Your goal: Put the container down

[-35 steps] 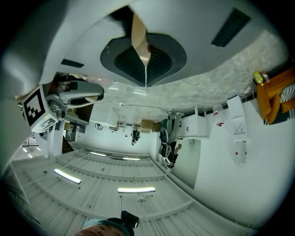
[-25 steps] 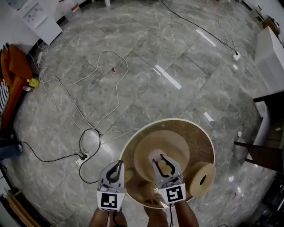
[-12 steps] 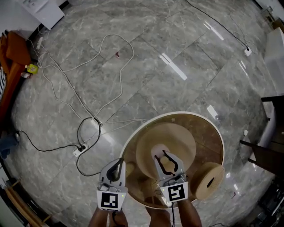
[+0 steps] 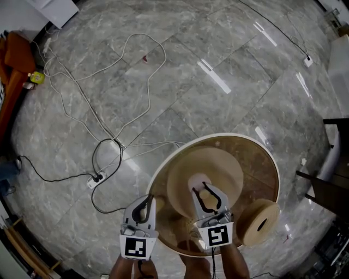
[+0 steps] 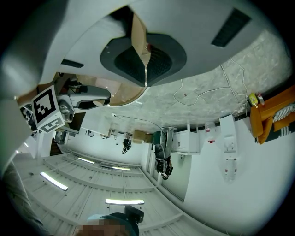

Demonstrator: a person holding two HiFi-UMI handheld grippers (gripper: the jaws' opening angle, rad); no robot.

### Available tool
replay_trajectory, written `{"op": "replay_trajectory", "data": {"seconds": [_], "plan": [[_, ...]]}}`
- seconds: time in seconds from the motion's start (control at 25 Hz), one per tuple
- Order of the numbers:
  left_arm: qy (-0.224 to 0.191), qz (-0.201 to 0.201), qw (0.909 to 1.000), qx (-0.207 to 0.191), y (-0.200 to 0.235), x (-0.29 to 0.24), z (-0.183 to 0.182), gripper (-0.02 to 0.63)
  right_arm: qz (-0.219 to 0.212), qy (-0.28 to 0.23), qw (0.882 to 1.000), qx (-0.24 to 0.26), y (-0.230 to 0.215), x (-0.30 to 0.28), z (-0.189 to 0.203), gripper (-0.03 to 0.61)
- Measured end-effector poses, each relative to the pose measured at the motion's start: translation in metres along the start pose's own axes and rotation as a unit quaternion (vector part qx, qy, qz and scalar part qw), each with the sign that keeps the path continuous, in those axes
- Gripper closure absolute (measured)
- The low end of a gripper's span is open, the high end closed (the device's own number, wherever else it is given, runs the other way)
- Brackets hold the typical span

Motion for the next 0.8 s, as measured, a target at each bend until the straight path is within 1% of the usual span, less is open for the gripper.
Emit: {"op": "replay_trajectory", "data": {"seconds": [0.32,0.48,0.8], "plan": [[0.002,0.003,1.0,0.005,0.0,-0.004,0.008,0.589,0.003,0.001,1.0,0.008,0.004,-0.006,0.011,0.449],[0.002,0.006,1.0,0.001,0.0,-0.004,0.012,0.589,0.005,-0.009,1.0,0.0,0.005,-0.006,0.012,0.449],[0.008,0.004,1.0,0.0,0.002,0.002,0.018,0.588,0.004,-0.003,1.0,-0.007,0.005,-0.006,0.015,0.446]]}}
Point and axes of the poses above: the fingertips, and each gripper's own axes: x backward along the fingers, y to its left, z out of its underside, the point moved 2 cm from there along x, backward along the fingers, and after that the axes turned 6 degrees about -z, right-handed, at the moved point
